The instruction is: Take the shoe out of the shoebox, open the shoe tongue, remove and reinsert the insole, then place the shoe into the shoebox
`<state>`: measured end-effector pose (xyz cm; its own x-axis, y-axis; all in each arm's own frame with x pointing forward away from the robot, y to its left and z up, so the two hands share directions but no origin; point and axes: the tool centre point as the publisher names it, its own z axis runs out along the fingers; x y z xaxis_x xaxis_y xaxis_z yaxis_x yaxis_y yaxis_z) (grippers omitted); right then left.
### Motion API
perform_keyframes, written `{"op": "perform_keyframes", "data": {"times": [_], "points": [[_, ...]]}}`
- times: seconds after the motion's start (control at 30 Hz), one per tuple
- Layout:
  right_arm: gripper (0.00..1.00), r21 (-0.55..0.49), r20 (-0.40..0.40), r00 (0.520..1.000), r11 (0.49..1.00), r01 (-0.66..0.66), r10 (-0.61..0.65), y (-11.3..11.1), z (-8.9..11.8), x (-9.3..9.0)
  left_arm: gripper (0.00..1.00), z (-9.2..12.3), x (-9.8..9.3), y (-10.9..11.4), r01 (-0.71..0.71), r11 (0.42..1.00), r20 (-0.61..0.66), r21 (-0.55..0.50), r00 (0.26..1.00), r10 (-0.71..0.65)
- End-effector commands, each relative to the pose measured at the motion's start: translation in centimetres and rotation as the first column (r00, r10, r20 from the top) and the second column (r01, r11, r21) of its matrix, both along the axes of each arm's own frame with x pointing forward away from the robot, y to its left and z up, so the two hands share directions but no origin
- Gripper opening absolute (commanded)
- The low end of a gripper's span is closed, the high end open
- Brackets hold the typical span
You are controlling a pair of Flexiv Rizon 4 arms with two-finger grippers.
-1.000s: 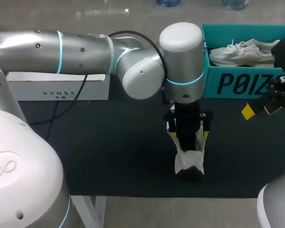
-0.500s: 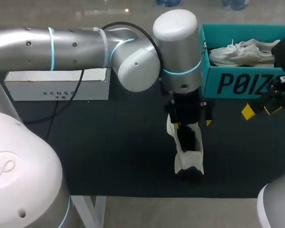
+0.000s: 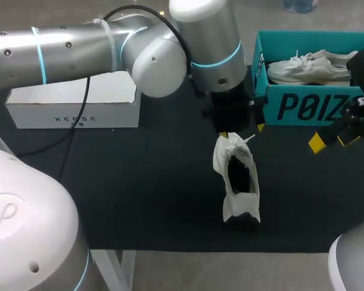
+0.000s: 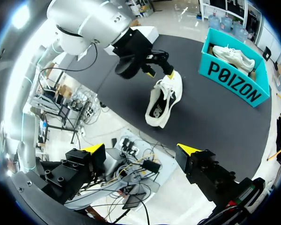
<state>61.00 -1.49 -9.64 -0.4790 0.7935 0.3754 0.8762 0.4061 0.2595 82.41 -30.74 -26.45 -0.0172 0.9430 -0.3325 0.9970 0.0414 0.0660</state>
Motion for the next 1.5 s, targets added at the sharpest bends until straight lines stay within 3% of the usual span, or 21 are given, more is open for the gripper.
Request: {"op": "perform_keyframes", "data": {"times": [0.03,0.17,0.47,0.8,0.83,0.87,0.9,0.97,1.43,1.5], "points": [[1.00,-0.004,-0.007,1.000,1.000,-0.003,0.003,0.2,0.1,0.4,0.00,-1.0,1.1,-0.7,0.001,1.000,-0.007,-0.006,1.000,-0.001],[1.00,-0.004,-0.007,1.000,1.000,-0.003,0.003,0.2,0.1,0.4,0.00,-1.8,1.2,-0.9,-0.007,1.000,-0.025,0.001,1.000,0.007],[1.00,-0.004,-0.007,1.000,1.000,-0.003,0.003,0.2,0.1,0.4,0.00,-4.3,-2.0,0.4,0.006,0.998,-0.090,0.060,0.996,0.000],[1.00,-0.004,-0.007,1.000,1.000,-0.003,0.003,0.2,0.1,0.4,0.00,-3.8,-4.1,2.0,-0.031,0.997,-0.135,0.064,0.990,0.039],[1.00,-0.004,-0.007,1.000,1.000,-0.003,0.003,0.2,0.1,0.4,0.04,-3.6,-4.1,2.0,-0.060,0.996,-0.161,0.070,0.984,0.070],[1.00,-0.004,-0.007,1.000,1.000,-0.003,0.003,0.2,0.1,0.4,0.65,-3.3,-4.2,2.1,-0.090,0.993,-0.180,0.073,0.978,0.101],[1.00,-0.004,-0.007,1.000,1.000,-0.003,0.003,0.2,0.1,0.4,1.00,-2.9,-4.3,2.1,-0.108,0.992,-0.179,0.070,0.977,0.119],[1.00,-0.004,-0.007,1.000,1.000,-0.003,0.003,0.2,0.1,0.4,1.00,-2.4,-4.7,2.3,-0.192,0.979,-0.318,0.073,0.926,0.206],[1.00,-0.004,-0.007,1.000,1.000,-0.003,0.003,0.2,0.1,0.4,1.00,-2.4,-4.7,2.3,-0.192,0.979,-0.318,0.073,0.926,0.206],[1.00,-0.024,0.015,1.000,0.999,0.023,-0.022,-1.4,1.0,-0.5,1.00,-2.4,-4.7,2.3,-0.192,0.979,-0.318,0.073,0.926,0.206]]}}
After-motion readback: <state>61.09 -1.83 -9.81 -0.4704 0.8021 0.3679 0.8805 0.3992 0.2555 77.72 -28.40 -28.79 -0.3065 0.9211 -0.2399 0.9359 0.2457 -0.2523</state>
